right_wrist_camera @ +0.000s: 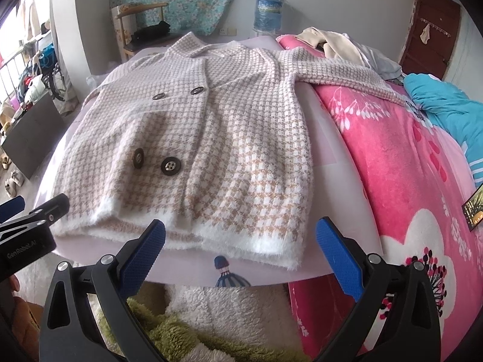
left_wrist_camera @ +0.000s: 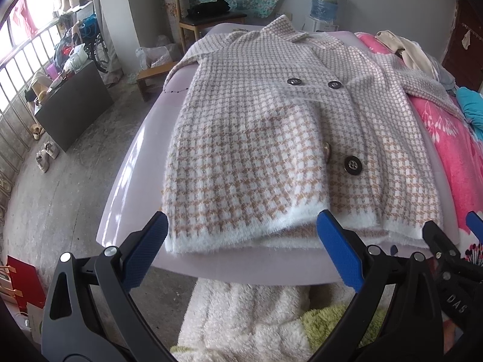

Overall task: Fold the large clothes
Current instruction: 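Grasp the coat's hem edges with both grippers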

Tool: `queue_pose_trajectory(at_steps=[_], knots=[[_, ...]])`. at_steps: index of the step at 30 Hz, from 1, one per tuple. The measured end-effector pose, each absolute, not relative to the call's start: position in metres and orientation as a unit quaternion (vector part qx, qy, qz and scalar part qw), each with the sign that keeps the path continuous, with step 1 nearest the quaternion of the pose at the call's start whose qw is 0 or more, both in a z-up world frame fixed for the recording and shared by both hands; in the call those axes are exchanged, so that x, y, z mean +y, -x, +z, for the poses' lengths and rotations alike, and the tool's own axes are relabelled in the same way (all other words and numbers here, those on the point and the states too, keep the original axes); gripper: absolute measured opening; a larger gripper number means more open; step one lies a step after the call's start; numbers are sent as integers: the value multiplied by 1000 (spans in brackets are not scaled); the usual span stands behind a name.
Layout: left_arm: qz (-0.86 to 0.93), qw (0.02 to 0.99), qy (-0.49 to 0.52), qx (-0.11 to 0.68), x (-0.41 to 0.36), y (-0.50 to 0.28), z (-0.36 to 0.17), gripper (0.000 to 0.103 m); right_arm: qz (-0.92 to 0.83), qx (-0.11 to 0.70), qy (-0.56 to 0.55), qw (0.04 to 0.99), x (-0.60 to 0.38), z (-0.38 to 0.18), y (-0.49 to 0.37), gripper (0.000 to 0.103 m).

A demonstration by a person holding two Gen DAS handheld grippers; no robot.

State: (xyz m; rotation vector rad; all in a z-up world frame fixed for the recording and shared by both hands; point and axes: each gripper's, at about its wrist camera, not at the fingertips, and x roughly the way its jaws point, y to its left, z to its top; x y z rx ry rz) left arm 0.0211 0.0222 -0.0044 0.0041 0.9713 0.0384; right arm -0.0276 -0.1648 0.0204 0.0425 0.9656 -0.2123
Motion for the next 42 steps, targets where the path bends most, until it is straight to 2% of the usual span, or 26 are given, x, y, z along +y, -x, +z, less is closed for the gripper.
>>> queue_pose_trajectory(at_steps=[6,12,22,30,35,37,39,42], knots=[[-5,886,18,464,35,-46,-10,95,-105,440,-25,892,-181,22,12,97],[-47,910,24,412,39,-58,-7,95,-77,428,-11,900,-197,18,-5,97],[-72,904,62,416,42,-86,-11,95,-77,412,-30,907,-239,12,-20,97],[-7,908,31,418,79,-88,-25,95,-47,458,-150,875,-308,-15,-25,97],[29,891,49,450,107,-96,-46,95,-22,483,-200,852,-318,-36,-32,83],[27,886,55,459,111,-99,-52,89,-12,494,-218,841,-318,-44,-32,73],[16,876,59,478,113,-101,-60,76,-1,500,-236,833,-317,-51,-30,67],[8,865,78,496,118,-100,-69,67,12,508,-240,827,-312,-53,-26,57]])
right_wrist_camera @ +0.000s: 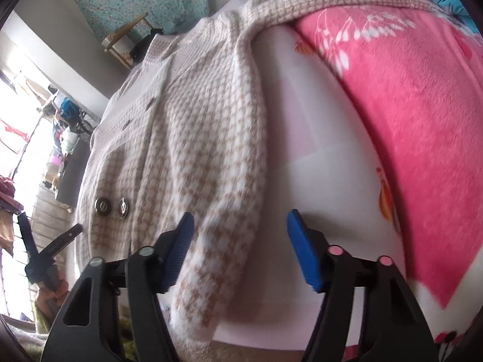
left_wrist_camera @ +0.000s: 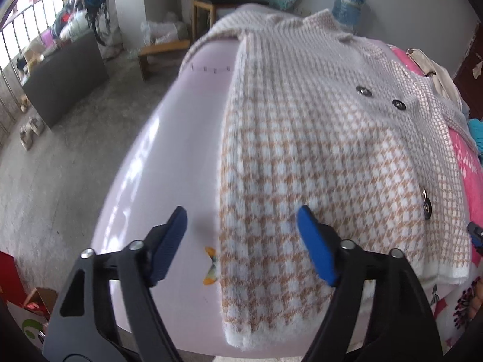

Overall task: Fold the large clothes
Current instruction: 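Grasp the coat's hem edges with both grippers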

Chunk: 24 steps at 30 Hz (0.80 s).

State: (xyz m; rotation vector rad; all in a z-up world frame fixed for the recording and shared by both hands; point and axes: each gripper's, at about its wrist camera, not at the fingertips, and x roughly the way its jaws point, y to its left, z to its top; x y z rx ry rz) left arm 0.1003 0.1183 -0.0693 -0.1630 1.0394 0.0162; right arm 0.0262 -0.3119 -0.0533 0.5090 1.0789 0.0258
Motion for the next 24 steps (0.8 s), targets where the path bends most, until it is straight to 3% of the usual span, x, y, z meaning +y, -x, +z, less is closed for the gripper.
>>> queue_pose_trajectory(at_steps=[6,14,16,17,18,21,24], knots=[[5,859,99,502,128,-96,-71,62,27,522,-264,811,-308,-62,-16,43],[-10,847,116,519,126,-90,-74,61,45,530,-272,802,-298,-67,-17,40],[-7,849,110,517,122,-88,-75,56,44,528,-264,806,-295,-67,-15,36],[-3,851,103,516,120,-88,-75,48,44,526,-256,810,-293,-67,-15,34],[-2,853,96,513,118,-88,-74,33,43,525,-247,813,-290,-68,-19,28],[-6,860,70,505,110,-87,-69,11,33,526,-205,824,-282,-63,-22,14],[-11,875,29,484,103,-78,-56,8,28,512,-182,839,-279,-44,-20,10]])
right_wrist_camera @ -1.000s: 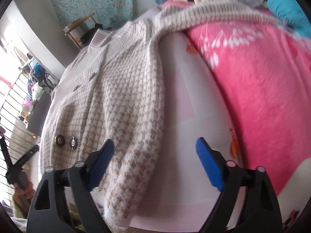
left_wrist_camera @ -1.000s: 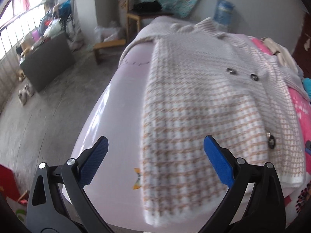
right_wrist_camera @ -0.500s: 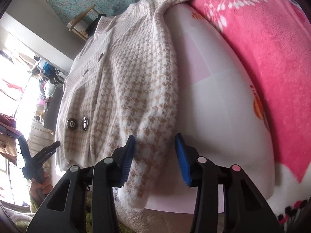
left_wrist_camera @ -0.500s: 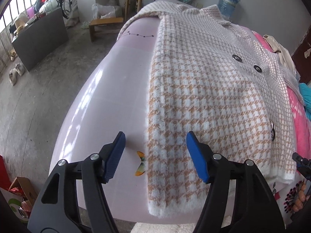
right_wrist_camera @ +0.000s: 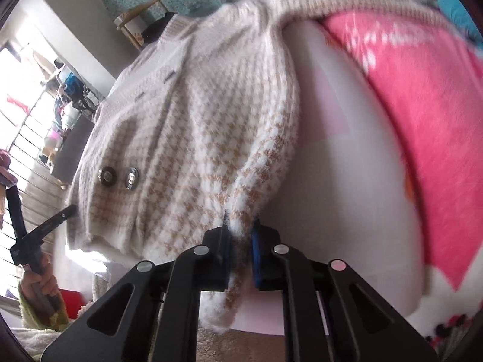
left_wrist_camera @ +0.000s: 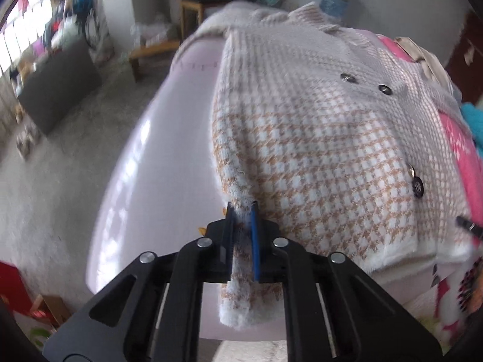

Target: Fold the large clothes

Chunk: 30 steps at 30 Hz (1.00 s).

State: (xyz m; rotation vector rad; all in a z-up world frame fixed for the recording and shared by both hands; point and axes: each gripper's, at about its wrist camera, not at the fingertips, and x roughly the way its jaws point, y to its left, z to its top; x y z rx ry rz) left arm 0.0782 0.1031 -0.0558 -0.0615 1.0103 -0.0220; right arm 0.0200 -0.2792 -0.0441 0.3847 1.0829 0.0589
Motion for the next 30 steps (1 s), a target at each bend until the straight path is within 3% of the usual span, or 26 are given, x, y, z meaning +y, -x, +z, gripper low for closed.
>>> queue_pose_trajectory(at_steps=[7,12,16,19,21,23,26,27,28,30], knots=[[-36,913,-30,406,97,-50,19,7,55,436,-157,884,-285,34,-9,8],[-54,912,-47,404,92,-29,43,6,70,425,-161,888,-291,59,12,8],[-49,892,-46,447,102,-6,34,6,70,454,-191,868,-300,47,39,8],[-38,870,-27,491,112,-2,6,7,52,501,-219,836,-311,8,46,9],[-36,855,-20,517,114,-8,-17,13,46,529,-219,818,-310,-15,43,11],[-26,844,-25,536,114,-15,-33,15,29,556,-200,806,-312,-30,37,17],[-12,836,-17,548,124,-21,-34,40,16,559,-181,809,-322,-20,32,34],[-7,840,-10,542,128,-24,-28,45,11,551,-172,817,-324,-12,31,44],[-2,845,-3,535,133,-27,-23,46,5,540,-161,826,-326,-1,28,53],[6,855,13,519,142,-41,-10,47,9,519,-142,843,-324,17,14,55]])
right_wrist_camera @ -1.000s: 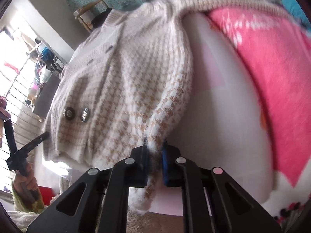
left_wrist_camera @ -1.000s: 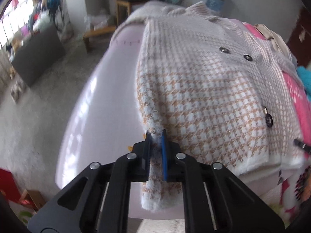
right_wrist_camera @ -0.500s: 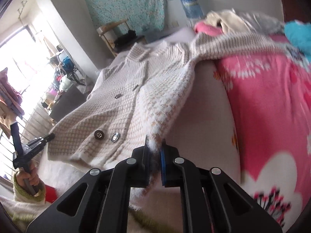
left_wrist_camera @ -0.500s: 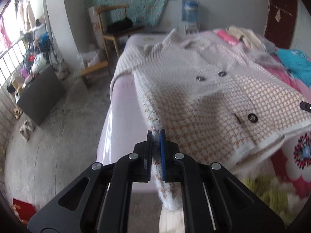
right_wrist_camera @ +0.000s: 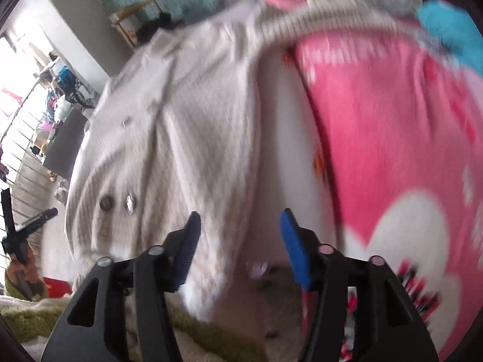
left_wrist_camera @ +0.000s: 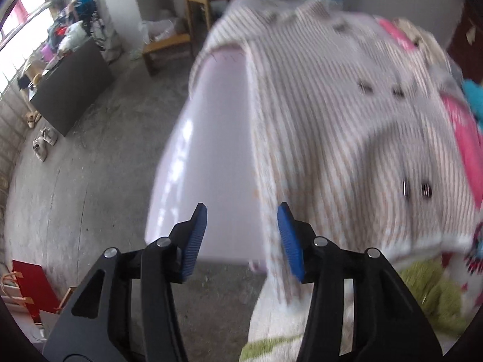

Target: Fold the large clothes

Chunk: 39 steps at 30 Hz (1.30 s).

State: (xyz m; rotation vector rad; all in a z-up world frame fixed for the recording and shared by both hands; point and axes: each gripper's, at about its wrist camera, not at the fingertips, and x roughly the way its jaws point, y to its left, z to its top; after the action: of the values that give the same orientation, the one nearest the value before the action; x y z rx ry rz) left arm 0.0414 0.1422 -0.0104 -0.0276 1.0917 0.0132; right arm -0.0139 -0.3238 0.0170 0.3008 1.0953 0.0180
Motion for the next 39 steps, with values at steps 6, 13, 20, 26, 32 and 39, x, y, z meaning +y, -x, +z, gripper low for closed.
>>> queue_pose_trajectory(at_steps=[6,13,20,26,32,39], knots=[[19,888,68,454,163,-118,20,50,90,493,-106,859,-274,38,-79,56],[39,896,124,424,201,-224,12,60,178,501,-35,846,-175,19,-188,56],[45,849,249,464,265,-274,-41,70,210,545,17,811,-115,-29,-237,50],[7,756,443,482,312,-278,-112,74,213,565,18,797,-107,-43,-242,50],[-57,599,662,448,333,-261,-193,78,203,589,-6,782,-107,-40,-250,50],[-47,490,744,453,330,-260,-266,83,198,597,-24,777,-93,-35,-261,50]])
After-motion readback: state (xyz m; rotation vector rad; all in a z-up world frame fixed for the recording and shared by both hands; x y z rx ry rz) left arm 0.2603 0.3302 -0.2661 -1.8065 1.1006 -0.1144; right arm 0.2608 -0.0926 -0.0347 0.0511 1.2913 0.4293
